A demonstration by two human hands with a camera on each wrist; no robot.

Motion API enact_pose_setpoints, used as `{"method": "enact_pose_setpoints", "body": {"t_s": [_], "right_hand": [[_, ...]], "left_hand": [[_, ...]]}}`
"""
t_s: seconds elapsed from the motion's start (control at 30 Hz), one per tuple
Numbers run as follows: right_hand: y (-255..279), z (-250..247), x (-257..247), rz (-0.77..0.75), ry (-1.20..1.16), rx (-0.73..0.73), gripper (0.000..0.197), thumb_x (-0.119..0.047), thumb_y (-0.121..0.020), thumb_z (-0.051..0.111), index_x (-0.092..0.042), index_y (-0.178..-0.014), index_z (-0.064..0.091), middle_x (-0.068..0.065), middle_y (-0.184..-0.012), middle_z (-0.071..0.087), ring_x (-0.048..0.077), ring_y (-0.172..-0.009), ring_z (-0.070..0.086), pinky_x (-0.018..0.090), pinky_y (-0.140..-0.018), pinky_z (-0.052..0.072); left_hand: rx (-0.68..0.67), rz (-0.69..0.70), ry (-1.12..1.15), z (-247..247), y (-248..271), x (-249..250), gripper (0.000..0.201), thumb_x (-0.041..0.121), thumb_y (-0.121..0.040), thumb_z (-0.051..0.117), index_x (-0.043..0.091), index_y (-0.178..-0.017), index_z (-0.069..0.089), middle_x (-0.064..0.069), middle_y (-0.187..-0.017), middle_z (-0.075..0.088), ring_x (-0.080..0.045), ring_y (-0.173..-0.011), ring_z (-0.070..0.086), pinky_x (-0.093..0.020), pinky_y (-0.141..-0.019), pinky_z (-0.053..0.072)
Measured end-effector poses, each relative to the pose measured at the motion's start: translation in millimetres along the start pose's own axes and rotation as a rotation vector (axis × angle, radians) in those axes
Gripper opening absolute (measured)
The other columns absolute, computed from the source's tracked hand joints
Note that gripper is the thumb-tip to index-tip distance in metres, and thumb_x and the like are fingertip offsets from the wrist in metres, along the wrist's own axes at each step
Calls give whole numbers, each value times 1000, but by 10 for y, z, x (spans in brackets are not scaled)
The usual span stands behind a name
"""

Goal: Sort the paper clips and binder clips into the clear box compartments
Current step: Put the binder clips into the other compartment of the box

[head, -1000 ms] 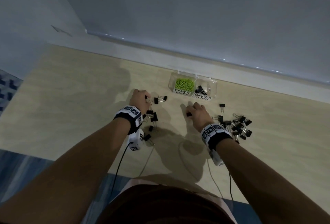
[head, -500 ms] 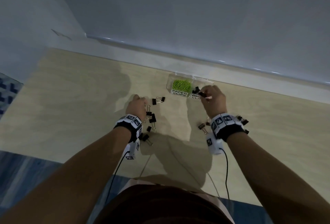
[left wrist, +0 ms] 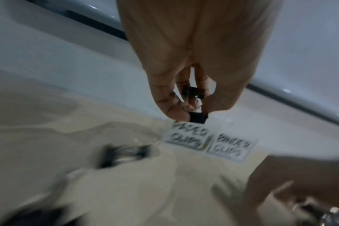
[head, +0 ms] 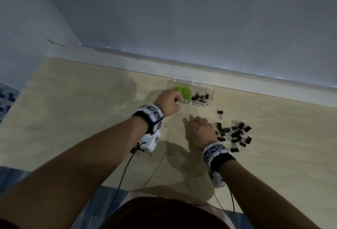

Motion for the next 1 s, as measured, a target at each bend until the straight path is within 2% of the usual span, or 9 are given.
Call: {"method": "enact_pose_setpoints", "body": {"t_s": [0.1, 0.23, 0.37, 0.43, 0.57, 0.7, 0.8, 0.9, 1.0], "right_hand": [[106, -29, 101, 244, 134, 99, 38, -39, -84, 41, -17, -110, 58, 13, -116, 54, 39, -102, 50, 56, -85, 41], [292, 8, 351, 472, 55, 101, 42, -46, -86, 48, -19, -117, 53, 12, -120, 48, 38, -106, 44, 53, -86, 44], [358, 32, 226, 168, 173, -10, 37, -20, -70, 63, -13, -105, 61, 18, -107, 59, 42, -91, 53, 49, -72, 53], [396, -10, 235, 143, 50, 19, 33, -11, -68, 68, -10, -100, 66, 21, -103, 59, 43, -87, 54, 49, -67, 55], [322, 109, 273, 128, -3, -49, 35, -7, -73, 71, -10, -107, 63, 21, -106, 54, 44, -93, 50, 55, -71, 53], [158, 85, 76, 60, 63, -107, 32, -12, -76, 70, -5, -106, 61, 22, -111, 51, 40, -97, 49, 52, -80, 52], [91, 207, -32, 63, 42, -233, 42, -14, -83, 61, -8, -122, 47, 16, -128, 35, 33, -113, 40, 45, -96, 45], [32, 261, -168, 27, -1, -249, 40, -11, -84, 58, -7, -123, 48, 16, -125, 41, 33, -111, 43, 41, -94, 45], [-27, 235, -254, -2, -40, -219, 32, -5, -84, 56, -3, -116, 55, 18, -118, 50, 35, -107, 48, 40, -90, 45]], "left_hand": [[-74, 115, -41, 215, -393, 550, 19, 2, -76, 62, 6, -95, 64, -12, -102, 63, -26, -90, 60, -32, -79, 49], [-171, 115, -188, 484, -682, 833, 23, -2, -82, 52, 7, -100, 62, -10, -103, 52, -27, -86, 55, -28, -72, 40], [-182, 107, -186, 568, -722, 738, 32, -1, -85, 52, 6, -115, 60, -12, -115, 51, -29, -98, 56, -33, -84, 45], [-122, 124, -113, 490, -642, 664, 35, 2, -86, 52, 8, -120, 58, -11, -121, 51, -26, -102, 56, -33, -89, 46], [76, 210, -70, 176, -320, 345, 25, 7, -90, 50, 9, -110, 64, -7, -115, 56, -21, -98, 57, -29, -87, 46], [182, 95, -151, -73, 16, -416, 20, 9, -87, 49, 13, -97, 65, -7, -103, 57, -25, -93, 56, -38, -81, 50], [106, -62, -231, -101, 206, -841, 23, 11, -85, 52, 14, -106, 62, -6, -110, 53, -25, -103, 51, -43, -87, 49], [-61, -154, -267, 25, 301, -966, 48, 22, -85, 62, 15, -131, 50, -7, -130, 44, -30, -118, 42, -44, -99, 43], [-122, -171, -306, 149, 304, -920, 57, 25, -86, 62, 19, -139, 41, -8, -135, 39, -33, -120, 38, -42, -102, 40]]}}
Point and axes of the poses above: each hand's wrist, its own y-axis away from the middle knuckle, its own z-axis out of the palm, x = y × z, the point moved 6 cm from there along -y, towards the middle knuckle
